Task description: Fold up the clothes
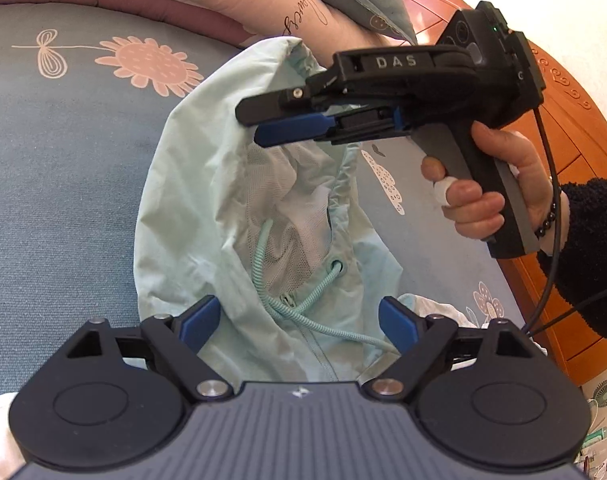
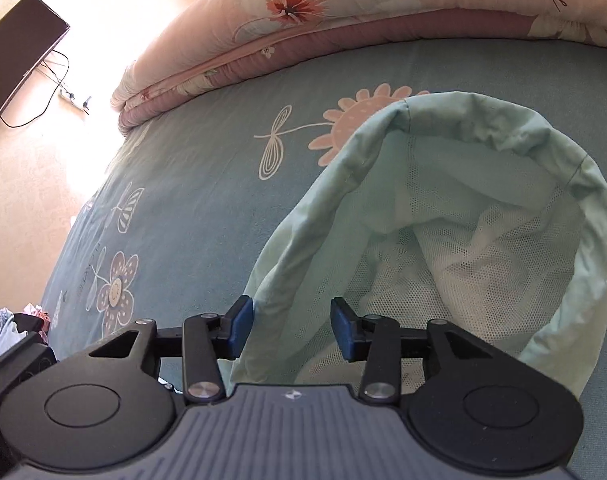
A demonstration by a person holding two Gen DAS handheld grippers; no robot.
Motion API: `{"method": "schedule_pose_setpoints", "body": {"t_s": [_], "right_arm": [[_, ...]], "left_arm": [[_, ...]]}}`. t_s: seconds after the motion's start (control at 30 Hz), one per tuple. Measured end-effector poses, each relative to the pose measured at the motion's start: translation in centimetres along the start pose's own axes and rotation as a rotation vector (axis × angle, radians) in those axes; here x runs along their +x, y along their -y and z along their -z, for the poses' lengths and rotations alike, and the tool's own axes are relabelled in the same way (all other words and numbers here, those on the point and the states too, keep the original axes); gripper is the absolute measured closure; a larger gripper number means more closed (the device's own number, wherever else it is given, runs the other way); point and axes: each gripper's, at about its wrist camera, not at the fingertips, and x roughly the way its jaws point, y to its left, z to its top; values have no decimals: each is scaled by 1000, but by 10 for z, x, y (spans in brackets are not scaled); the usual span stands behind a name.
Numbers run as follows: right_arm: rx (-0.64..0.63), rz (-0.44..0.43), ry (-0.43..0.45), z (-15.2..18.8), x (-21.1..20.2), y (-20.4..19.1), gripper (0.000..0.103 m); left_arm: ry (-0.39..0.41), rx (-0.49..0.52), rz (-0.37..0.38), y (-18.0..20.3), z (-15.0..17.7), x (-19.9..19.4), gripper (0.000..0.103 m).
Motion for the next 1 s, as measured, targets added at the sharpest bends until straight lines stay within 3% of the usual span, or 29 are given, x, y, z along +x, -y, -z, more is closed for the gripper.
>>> {"method": "schedule_pose_setpoints", "body": {"t_s": [0.07, 0.17, 0.23, 0.37, 0.43, 0.57, 0.67, 0.77, 0.8, 0.9, 1.0], "right_arm": [[8, 12, 30, 7, -12, 1, 56], [-31, 123, 70, 6, -24, 4, 57], [-33, 147, 70, 1, -22, 8, 71], [-55, 179, 63, -8, -6, 8, 78], [-43, 189, 70, -8, -2, 9, 77], [-55, 213, 90, -4, -7, 10, 79], [-72, 246, 96, 3, -18, 16, 79], [-16, 225, 158, 5, -45, 25, 74], [16, 216, 186, 8, -55, 31, 62], [164, 119, 235, 14, -77, 56, 50], [339, 9, 197, 20, -65, 84, 46]], "left_arm": [[36, -17, 4, -2, -5, -6, 17], [114, -63, -10, -12, -18, -18, 17], [174, -89, -23, -21, -30, -26, 17], [236, -84, -19, -37, -76, -15, 16], [217, -44, -40, -40, -100, 3, 16], [97, 63, -45, -46, -135, 43, 15], [92, -28, 16, -55, -145, 49, 15], [74, -27, 109, -42, -138, 55, 15], [49, 8, 126, -32, -133, 60, 14], [-25, 145, 97, -2, -105, 87, 12], [-76, 163, 99, 11, -83, 104, 12]]}}
